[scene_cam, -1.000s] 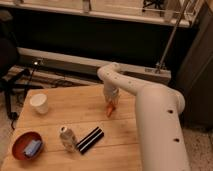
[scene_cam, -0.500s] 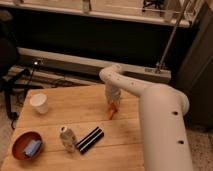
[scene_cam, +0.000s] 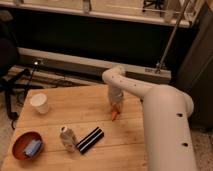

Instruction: Drag the pepper across the table

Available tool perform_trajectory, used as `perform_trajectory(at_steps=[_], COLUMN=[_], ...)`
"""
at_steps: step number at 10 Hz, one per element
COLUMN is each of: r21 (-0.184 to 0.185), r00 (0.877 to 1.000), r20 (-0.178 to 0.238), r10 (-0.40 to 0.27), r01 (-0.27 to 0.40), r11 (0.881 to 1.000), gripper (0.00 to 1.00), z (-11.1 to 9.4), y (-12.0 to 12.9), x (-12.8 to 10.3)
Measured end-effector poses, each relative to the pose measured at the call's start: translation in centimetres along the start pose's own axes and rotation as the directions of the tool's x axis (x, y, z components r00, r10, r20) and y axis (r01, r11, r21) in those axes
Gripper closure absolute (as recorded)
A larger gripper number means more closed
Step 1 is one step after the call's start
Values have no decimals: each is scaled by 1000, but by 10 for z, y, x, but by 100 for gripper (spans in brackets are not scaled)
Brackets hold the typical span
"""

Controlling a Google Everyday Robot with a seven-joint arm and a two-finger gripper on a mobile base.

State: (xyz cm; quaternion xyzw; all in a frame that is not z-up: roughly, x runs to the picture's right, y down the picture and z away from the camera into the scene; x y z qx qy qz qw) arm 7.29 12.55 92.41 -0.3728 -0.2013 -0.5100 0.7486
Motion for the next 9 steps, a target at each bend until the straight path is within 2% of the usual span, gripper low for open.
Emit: perform_trajectory(at_steps=[9], r21=[-31], r00=[997], r20=[19], r10=[80], r01=[-80], r11=[996], gripper=[99], z=[13], y=[56], x=[-6])
